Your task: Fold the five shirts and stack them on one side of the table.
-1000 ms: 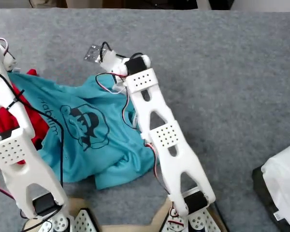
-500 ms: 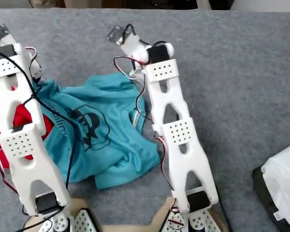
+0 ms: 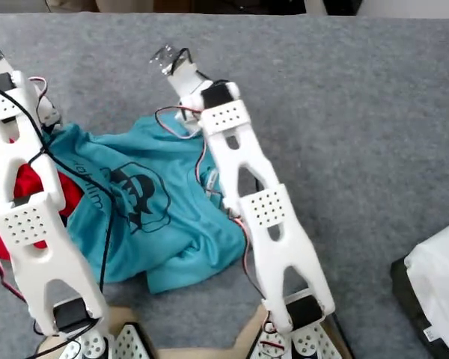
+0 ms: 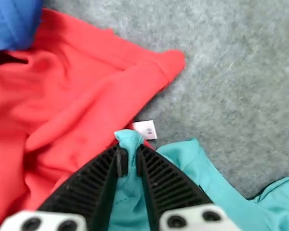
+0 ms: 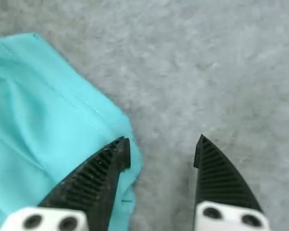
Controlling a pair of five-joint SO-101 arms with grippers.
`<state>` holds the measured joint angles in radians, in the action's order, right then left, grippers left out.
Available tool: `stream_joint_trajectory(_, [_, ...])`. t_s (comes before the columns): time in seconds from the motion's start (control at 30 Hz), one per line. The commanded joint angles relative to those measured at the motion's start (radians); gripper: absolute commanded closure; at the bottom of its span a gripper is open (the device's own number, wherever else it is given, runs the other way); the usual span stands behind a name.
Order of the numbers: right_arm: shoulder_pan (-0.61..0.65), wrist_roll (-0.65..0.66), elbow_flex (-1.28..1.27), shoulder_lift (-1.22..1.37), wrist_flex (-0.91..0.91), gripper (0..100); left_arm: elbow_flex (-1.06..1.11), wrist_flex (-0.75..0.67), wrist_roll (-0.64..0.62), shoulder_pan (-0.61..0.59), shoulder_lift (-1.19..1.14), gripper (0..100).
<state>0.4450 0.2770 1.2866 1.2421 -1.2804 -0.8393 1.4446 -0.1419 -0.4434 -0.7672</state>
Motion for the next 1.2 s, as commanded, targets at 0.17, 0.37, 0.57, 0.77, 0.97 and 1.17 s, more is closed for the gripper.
stream_joint_trajectory(0.17, [0.039, -0.014, -0.028, -0.053, 0.012, 77.9, 0.106, -0.066, 0.000, -0.008, 0.013, 98])
stream_joint_trajectory(0.37, [0.039, -0.006, -0.030, -0.053, 0.005, 90.2, 0.146, -0.098, 0.000, -0.020, 0.015, 98])
stream_joint_trajectory(0.57, [0.024, -0.011, -0.022, -0.058, -0.014, 99.3, 0.149, -0.126, 0.000, -0.058, 0.015, 98])
stream_joint_trajectory(0.77, [-0.051, -0.012, 0.061, -0.068, -0.057, 99.4, 0.149, -0.135, 0.000, -0.069, 0.007, 98])
stream_joint_trajectory(0.97, [-0.102, -0.012, 0.275, -0.088, -0.129, 99.4, 0.140, -0.152, 0.000, -0.069, -0.038, 98])
stream_joint_trajectory(1.17, [-0.104, -0.012, 0.314, -0.094, -0.141, 99.3, 0.140, -0.152, 0.000, -0.069, -0.042, 98])
